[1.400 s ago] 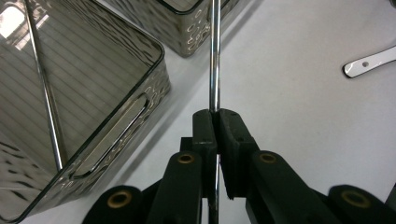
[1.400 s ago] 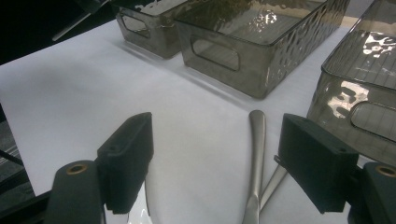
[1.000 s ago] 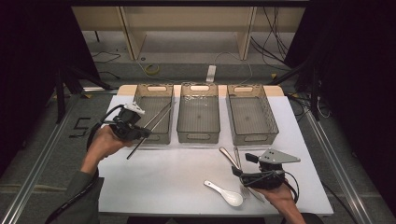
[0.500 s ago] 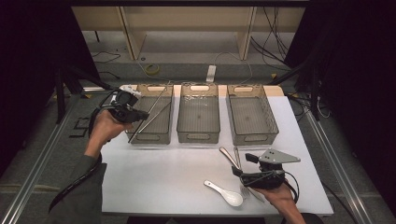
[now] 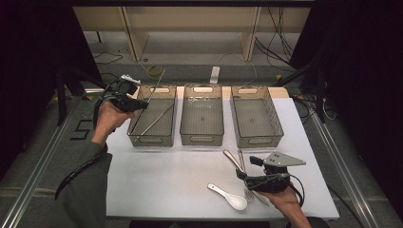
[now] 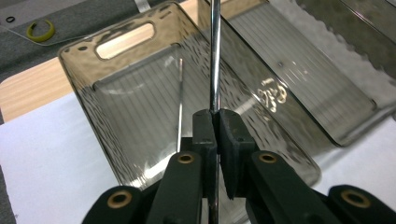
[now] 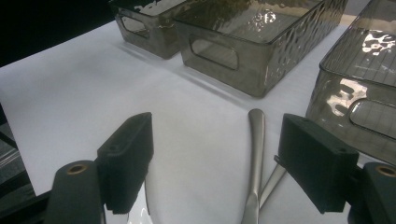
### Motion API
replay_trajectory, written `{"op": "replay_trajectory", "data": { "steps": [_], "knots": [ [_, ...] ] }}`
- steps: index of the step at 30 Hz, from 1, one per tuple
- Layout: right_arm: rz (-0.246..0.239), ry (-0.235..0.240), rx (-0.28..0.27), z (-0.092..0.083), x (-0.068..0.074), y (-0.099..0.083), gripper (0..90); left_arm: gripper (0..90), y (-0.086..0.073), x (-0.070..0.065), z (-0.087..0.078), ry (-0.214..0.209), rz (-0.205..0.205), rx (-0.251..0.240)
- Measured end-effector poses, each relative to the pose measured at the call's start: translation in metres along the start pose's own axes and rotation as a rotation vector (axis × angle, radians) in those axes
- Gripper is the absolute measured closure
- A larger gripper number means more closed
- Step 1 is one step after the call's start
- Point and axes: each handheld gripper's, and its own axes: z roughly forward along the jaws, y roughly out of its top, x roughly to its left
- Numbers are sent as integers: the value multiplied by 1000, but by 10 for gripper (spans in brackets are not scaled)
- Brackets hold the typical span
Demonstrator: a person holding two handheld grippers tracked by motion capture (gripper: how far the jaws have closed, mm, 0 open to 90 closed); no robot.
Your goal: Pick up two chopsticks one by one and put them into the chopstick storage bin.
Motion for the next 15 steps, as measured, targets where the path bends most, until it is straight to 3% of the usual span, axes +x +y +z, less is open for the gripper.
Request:
{"op": "replay_trajectory", "data": {
  "steps": [8, 15],
  "knots": [
    [1, 2, -3, 0, 0, 0, 275, 851, 1, 8, 9, 33, -15, -20],
    [2, 3, -2, 0, 0, 0, 275, 850, -4, 12, 21, 32, -30, -26]
  ]
}}
